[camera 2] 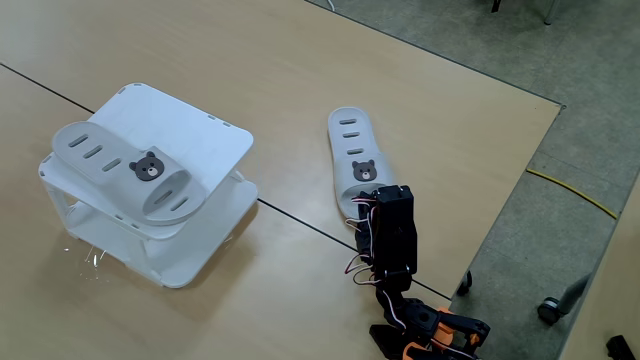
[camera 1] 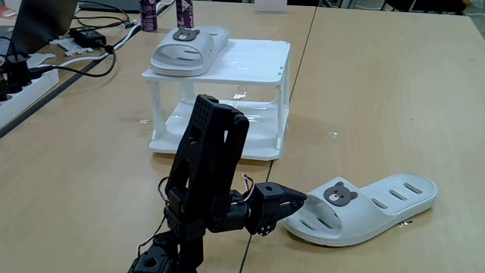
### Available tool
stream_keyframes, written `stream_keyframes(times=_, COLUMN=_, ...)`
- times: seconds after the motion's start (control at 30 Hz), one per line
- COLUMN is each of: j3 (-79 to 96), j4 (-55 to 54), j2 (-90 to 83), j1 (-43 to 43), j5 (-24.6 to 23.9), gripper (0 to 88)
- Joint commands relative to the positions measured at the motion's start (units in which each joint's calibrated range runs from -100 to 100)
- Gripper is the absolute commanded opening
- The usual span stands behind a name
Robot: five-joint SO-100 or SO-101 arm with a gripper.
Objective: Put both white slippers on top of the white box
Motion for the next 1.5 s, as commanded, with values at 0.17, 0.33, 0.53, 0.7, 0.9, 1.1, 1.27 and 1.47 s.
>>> stream_keyframes(times=0.17, j3=-7.6, j4=-1.2, j2=0.4, j1=0.4, j5=0.4, gripper=19.5)
stream_keyframes(times=0.33, j3=-12.0, j4=-1.2, j2=0.4, j1=1.3, j5=0.4, gripper=23.7)
stream_keyframes(times=0.53, j3=-15.9, j4=-0.6, j2=1.1, j1=4.6, j5=0.4, gripper=23.9)
stream_keyframes(times=0.7, j3=-26.7, j4=-0.6, j2=10.2, j1=4.0, j5=0.4, gripper=23.9)
stream_keyframes(times=0.9, j3=-41.3, j4=-0.5, j2=18.0, j1=3.9, j5=0.4, gripper=23.9)
stream_keyframes(times=1.1, j3=-44.4, j4=-0.5, j2=20.4, j1=3.9, j5=0.4, gripper=23.2)
stream_keyframes(times=1.27, j3=-42.6, j4=-0.5, j2=20.4, j1=3.9, j5=0.4, gripper=0.9)
stream_keyframes(times=1.47, j3=-40.8, j4=-0.5, j2=20.4, j1=2.0, j5=0.4, gripper=0.8)
